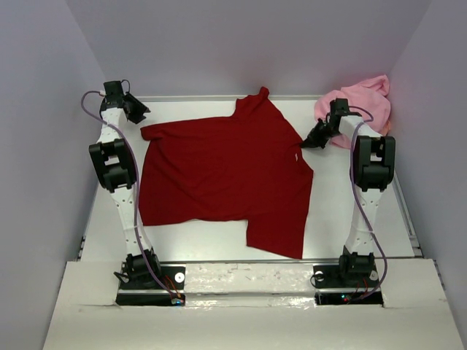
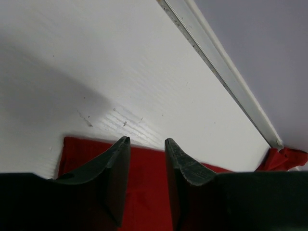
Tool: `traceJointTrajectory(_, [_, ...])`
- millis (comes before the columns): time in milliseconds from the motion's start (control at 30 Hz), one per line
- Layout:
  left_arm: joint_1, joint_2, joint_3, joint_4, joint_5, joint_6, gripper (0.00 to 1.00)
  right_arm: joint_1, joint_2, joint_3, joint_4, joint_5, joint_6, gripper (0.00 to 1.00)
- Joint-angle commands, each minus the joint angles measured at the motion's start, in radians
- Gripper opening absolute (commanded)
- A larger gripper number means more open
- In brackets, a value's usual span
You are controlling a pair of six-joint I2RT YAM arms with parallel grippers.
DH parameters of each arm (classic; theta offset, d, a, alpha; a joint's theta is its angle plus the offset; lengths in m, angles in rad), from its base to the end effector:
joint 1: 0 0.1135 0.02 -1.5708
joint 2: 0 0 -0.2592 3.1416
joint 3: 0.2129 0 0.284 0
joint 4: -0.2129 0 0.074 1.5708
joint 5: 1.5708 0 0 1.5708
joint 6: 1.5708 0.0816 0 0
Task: Fold and stack the t-shirts
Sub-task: Flatten out the tshirt
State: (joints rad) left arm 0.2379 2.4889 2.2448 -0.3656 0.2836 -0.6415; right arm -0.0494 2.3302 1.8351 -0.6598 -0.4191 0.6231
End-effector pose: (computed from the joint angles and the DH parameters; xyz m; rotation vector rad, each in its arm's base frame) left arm 0.6222 0.1274 0.1748 -0.7873 2.0577 -0.5369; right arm 0.5322 0.0069 0.0865 0.7970 2.6570 0.7307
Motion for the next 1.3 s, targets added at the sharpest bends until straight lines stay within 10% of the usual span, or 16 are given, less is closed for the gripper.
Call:
traceJointTrajectory(0, [0.009, -0.070, -0.022, -0.013, 0.010, -0.021, 0.45, -0.009, -0.003, -0.046, -0.050, 0.080, -0.040, 0.00])
traceJointTrajectory(700, [0.009, -0.531, -0.548, -0.167, 0.045, -0.076, 0.44, -0.009, -0.025, -0.083, -0.017, 0.049, -0.066, 0.00])
traceJointTrajectory(1267, [0.001, -0.455, -0.597, -0.285, -0.121, 0.043, 0.45, -0.009, -0.008, -0.065, -0.012, 0.019, -0.071, 0.00])
